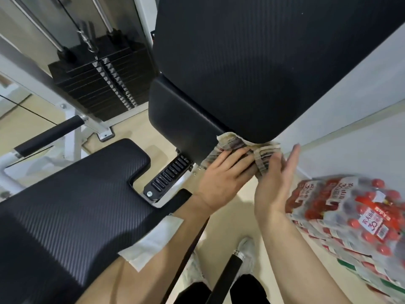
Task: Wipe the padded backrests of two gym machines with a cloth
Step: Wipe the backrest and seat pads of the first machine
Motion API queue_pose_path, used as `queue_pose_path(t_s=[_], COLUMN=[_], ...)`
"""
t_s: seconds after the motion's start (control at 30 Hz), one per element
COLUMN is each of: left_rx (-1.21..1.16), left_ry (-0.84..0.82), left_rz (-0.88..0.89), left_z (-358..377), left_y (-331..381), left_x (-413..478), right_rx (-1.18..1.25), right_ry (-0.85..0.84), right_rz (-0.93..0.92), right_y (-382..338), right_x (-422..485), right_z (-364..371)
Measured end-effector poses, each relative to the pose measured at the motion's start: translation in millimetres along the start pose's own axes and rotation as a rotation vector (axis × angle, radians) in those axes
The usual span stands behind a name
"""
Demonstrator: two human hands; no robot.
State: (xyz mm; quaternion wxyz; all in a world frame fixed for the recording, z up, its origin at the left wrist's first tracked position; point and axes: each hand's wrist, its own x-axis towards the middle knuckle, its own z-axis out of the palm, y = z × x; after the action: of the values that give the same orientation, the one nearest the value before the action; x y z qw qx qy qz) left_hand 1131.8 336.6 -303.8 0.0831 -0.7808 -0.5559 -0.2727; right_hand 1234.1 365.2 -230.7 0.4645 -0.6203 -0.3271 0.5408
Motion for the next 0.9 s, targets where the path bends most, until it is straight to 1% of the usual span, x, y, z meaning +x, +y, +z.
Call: queue_pose_path(t_s=[0.03,0.1,0.17,0.2,0.33,0.4,0.47,0.57,0.63,0.67,0.73,0.77,0.83,0.9], left_rx=[-0.011,-0.053,-0.069,-0.076,-0.199,-0.250,-0.328,-0.456,-0.542,-0.596,-0.753,-0.851,-1.041,-1.249], left_ry=[0.046,0.095,0.066,0.045,0.056,0.045,-0.030,-0.234,-0.281,-0.276,-0.211,-0.172,-0.095,-0.038], left_rz=[-0.015,-0.158,-0.331,-0.373,-0.417,-0.528,-0.704,-1.007,-1.232,-1.354,-1.561,-1.634,-1.794,-2.034], left_z=[1,1,0,1,4,4,5,7,10,14,22,27,35,36], left_y=[-2,-1,4,6,12,13,11,4,-2,-4,-9,-9,-8,-5], left_x=[-4,-8,-9,-10,-15,-17,-22,-32,-41,-45,-53,-56,-54,-43], right_rx=[-0.053,-0.112,-0.111,-0.075,-0.021,0.060,0.086,0.046,0.058,0.095,0.148,0.121,-0.013,-0.107], right_ry=[-0.063,-0.160,-0.137,-0.116,-0.101,-0.065,-0.018,0.003,-0.006,-0.011,-0.028,-0.014,0.038,0.084], right_rz=[-0.042,-0.085,-0.053,-0.021,0.053,0.184,0.330,0.513,0.575,0.598,0.624,0.623,0.657,0.711], right_y=[2,5,10,13,23,32,48,79,92,95,98,97,95,92], right_x=[4,12,16,19,27,31,29,18,13,13,12,11,12,13], right_z=[4,20,35,38,35,34,31,31,37,41,45,46,45,41])
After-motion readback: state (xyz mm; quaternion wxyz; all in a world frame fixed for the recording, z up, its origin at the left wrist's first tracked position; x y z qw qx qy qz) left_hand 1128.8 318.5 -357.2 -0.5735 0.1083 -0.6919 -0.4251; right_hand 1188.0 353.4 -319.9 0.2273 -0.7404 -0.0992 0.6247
